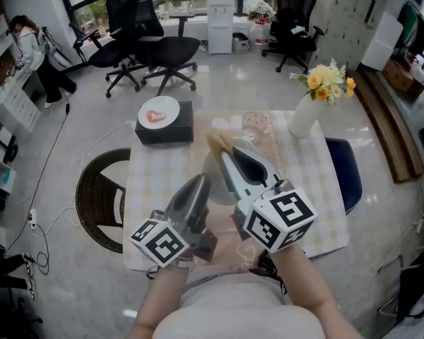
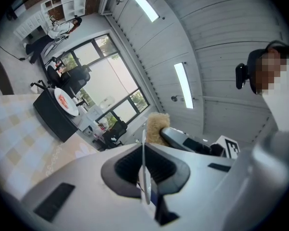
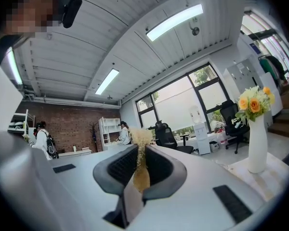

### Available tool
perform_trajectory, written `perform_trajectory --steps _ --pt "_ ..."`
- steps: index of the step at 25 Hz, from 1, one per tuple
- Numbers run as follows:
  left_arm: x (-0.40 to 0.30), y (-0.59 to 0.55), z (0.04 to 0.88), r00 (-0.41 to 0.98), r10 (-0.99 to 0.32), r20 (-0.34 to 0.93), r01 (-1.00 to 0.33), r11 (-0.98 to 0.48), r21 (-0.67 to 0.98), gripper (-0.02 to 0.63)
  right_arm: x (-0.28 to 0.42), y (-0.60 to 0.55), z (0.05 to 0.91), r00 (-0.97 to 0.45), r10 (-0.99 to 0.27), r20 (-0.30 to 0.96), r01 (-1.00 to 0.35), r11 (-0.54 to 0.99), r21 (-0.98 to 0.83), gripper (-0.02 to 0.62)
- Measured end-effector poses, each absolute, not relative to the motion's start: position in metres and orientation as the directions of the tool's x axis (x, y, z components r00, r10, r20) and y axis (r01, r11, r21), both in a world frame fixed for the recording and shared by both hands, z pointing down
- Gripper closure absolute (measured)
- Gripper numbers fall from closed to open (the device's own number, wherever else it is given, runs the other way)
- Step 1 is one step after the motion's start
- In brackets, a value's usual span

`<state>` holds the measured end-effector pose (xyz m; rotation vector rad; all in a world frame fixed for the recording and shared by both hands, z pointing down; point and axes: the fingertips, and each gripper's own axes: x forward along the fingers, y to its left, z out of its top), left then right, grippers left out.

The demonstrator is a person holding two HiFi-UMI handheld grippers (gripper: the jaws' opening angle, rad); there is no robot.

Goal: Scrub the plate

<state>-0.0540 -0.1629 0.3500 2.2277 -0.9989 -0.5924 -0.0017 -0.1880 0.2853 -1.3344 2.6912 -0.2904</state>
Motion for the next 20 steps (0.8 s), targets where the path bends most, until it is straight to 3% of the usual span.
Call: perform_trajectory --steps 20 --pt "-0.053 -0.162 0.349 0.616 -0.774 -0.147 -0.500 -0.528 0.686 0.586 0.029 -0.204 0.293 -0.519 -0.855 -0.009 -0.832 0.507 -0.225 0.548"
